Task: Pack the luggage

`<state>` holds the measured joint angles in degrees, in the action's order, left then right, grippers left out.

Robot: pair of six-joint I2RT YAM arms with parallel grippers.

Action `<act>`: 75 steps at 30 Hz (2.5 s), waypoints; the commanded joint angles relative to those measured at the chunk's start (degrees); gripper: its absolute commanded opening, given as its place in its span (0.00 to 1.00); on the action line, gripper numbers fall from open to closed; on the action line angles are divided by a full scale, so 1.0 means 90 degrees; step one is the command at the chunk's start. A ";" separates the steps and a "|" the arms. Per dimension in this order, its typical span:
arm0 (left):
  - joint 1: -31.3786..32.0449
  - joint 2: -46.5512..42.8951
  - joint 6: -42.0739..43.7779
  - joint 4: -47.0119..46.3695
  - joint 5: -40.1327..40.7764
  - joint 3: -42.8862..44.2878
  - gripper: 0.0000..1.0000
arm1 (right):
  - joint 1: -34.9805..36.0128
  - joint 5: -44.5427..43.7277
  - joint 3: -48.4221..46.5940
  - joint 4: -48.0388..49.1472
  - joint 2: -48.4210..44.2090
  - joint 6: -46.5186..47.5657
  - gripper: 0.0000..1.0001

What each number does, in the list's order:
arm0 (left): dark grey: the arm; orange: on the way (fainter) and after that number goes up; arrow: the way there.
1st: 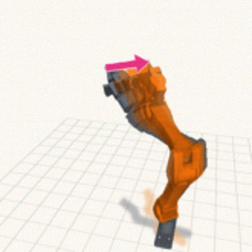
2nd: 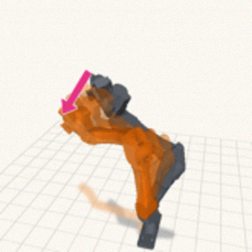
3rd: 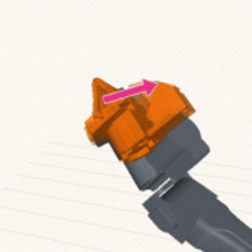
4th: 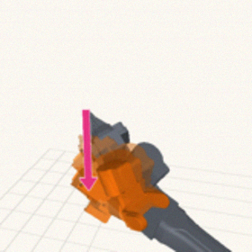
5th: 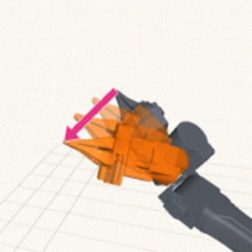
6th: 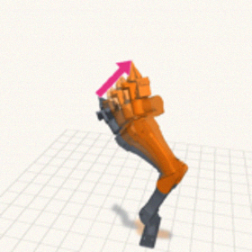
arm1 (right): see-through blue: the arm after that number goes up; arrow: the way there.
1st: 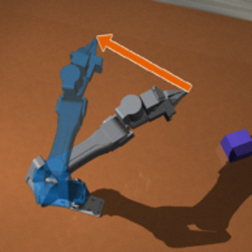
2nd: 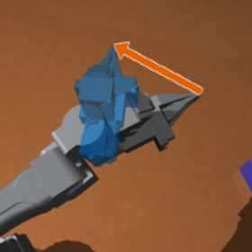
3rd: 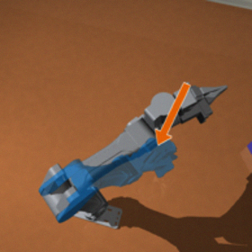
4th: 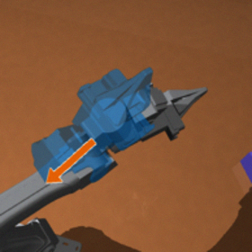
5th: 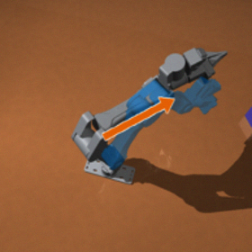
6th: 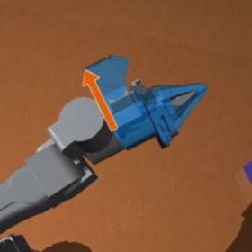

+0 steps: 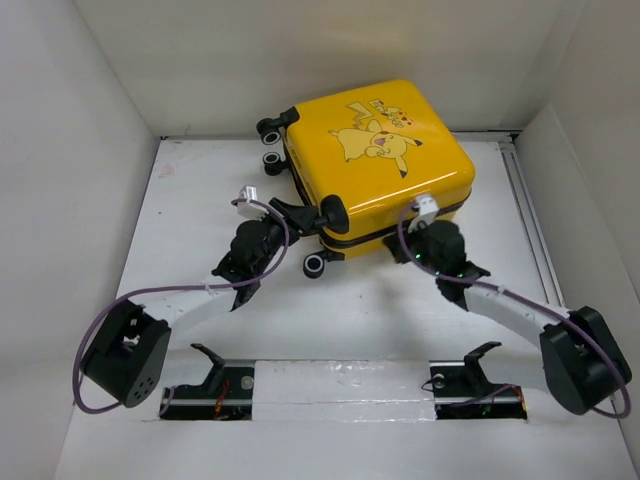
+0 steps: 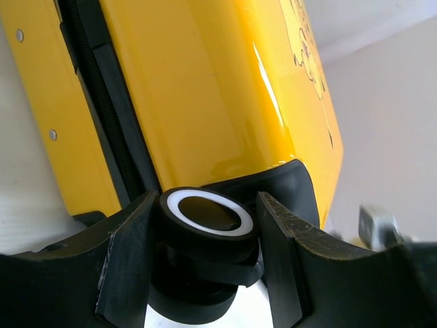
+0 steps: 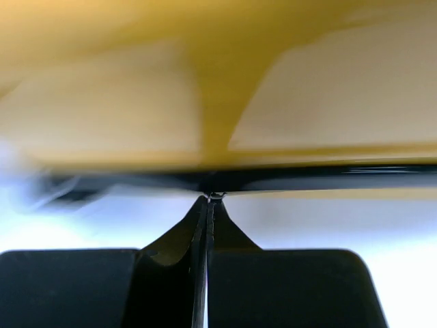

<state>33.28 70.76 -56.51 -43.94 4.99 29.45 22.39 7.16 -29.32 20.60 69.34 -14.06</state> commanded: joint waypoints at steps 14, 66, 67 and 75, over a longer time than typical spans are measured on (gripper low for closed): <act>0.0385 0.0468 -0.0663 -0.1191 -0.1423 0.0741 0.00 | 0.2578 0.0396 -0.0003 0.1037 0.0037 -0.0595 0.00; -0.3385 0.4724 -0.1241 0.1316 -0.3094 0.5926 0.91 | 0.3860 -0.1264 0.0348 0.3746 0.1407 -0.1855 0.00; -0.3385 0.4822 -0.1241 0.1318 -0.3094 0.6101 0.90 | 0.3860 -0.1264 0.0348 0.3746 0.1407 -0.1855 0.00; -0.3200 0.5330 -0.1436 0.1172 -0.3221 0.6385 0.80 | 0.3860 -0.1332 0.0348 0.3688 0.1407 -0.1855 0.00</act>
<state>3.60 119.22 -68.88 -31.27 -22.52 83.64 53.12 -14.57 -23.97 50.24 81.84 -29.80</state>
